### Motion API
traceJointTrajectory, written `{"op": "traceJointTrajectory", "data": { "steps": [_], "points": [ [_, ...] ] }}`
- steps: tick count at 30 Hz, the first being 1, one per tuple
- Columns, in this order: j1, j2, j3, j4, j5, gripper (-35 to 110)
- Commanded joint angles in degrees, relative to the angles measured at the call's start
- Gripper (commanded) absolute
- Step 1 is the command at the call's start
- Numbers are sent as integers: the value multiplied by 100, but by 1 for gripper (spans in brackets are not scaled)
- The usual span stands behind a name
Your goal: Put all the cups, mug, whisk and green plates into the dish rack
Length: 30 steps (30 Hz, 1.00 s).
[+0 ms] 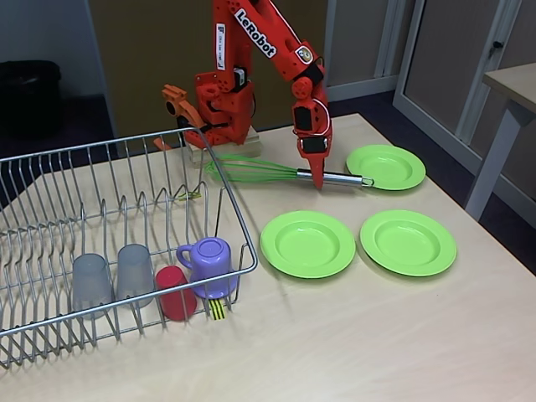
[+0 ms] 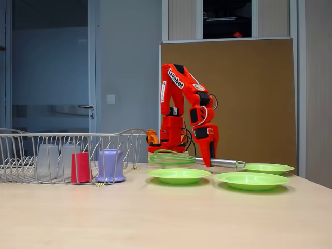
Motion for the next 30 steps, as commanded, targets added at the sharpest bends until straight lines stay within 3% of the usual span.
{"op": "traceJointTrajectory", "data": {
  "steps": [1,12,30],
  "points": [
    [44,70,-545,501,-70,0],
    [-26,-650,-2241,1477,141,0],
    [211,-1564,-5695,4737,-431,0]
  ]
}}
